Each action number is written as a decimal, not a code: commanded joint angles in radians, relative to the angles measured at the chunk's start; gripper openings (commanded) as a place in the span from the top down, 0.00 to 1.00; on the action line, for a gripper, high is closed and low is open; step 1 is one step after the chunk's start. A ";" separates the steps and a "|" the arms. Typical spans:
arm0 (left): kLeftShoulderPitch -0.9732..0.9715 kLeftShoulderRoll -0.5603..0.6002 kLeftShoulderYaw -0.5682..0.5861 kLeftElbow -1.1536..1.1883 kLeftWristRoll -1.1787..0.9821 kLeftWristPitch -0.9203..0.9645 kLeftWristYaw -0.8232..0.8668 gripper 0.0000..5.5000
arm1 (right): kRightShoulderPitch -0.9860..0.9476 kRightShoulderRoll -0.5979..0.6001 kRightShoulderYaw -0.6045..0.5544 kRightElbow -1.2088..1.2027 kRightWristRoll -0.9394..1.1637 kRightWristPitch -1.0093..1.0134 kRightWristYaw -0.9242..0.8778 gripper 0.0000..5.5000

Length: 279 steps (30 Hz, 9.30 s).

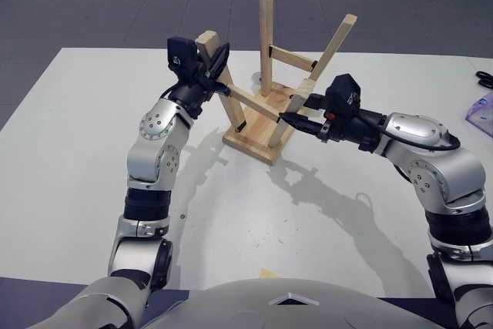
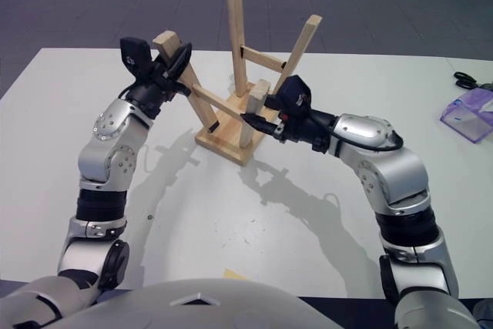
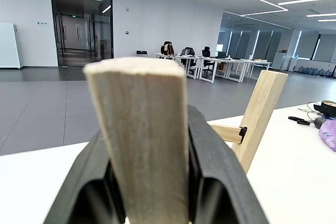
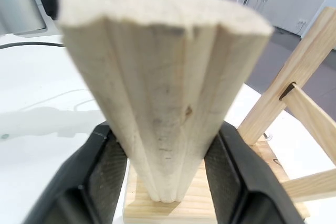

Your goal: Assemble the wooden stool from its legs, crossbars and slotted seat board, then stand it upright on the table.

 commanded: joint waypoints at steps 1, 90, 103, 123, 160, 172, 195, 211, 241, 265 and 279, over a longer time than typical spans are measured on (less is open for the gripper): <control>0.043 -0.009 0.020 0.058 -0.009 0.094 0.012 0.81 | 0.023 0.005 0.031 0.033 -0.010 0.051 -0.001 0.63; 0.187 0.097 -0.189 -0.099 0.083 0.088 -0.147 0.81 | -0.268 0.319 -0.380 0.354 0.277 -0.142 -0.170 0.02; 0.072 -0.011 -0.054 -0.300 0.016 0.161 0.049 0.48 | -0.193 0.313 -0.376 0.142 0.388 -0.065 -0.263 0.02; -0.202 0.089 -0.112 0.162 0.141 0.128 -0.091 0.02 | -0.115 0.366 -0.327 0.079 0.401 -0.079 -0.343 0.02; -0.083 -0.005 -0.060 -0.136 -0.076 0.303 -0.012 0.02 | -0.064 0.337 -0.319 0.072 0.403 -0.122 -0.325 0.02; -0.307 0.088 0.241 -0.195 -0.071 0.244 0.161 0.02 | 0.264 0.040 -0.386 -0.041 0.494 0.005 0.025 0.02; 0.368 0.471 0.359 -0.422 -0.169 0.393 -0.285 0.02 | 0.564 -0.228 -0.291 0.258 0.240 -0.099 0.361 0.02; 0.452 0.603 0.128 -0.573 -0.296 0.447 -0.555 0.02 | 0.300 -0.158 -0.143 0.374 0.044 -0.264 0.473 0.02; 0.211 0.518 -0.150 -0.211 -0.120 0.265 -0.761 0.02 | 0.298 -0.116 -0.160 0.386 0.119 -0.125 0.510 0.02; 0.237 0.437 -0.226 -0.079 -0.089 0.239 -0.820 0.52 | 0.224 -0.044 -0.076 0.509 0.059 -0.129 0.580 0.30; 0.198 0.348 -0.093 -0.116 -0.280 0.401 -0.762 0.68 | 0.237 -0.006 -0.096 0.427 0.148 -0.034 0.556 0.63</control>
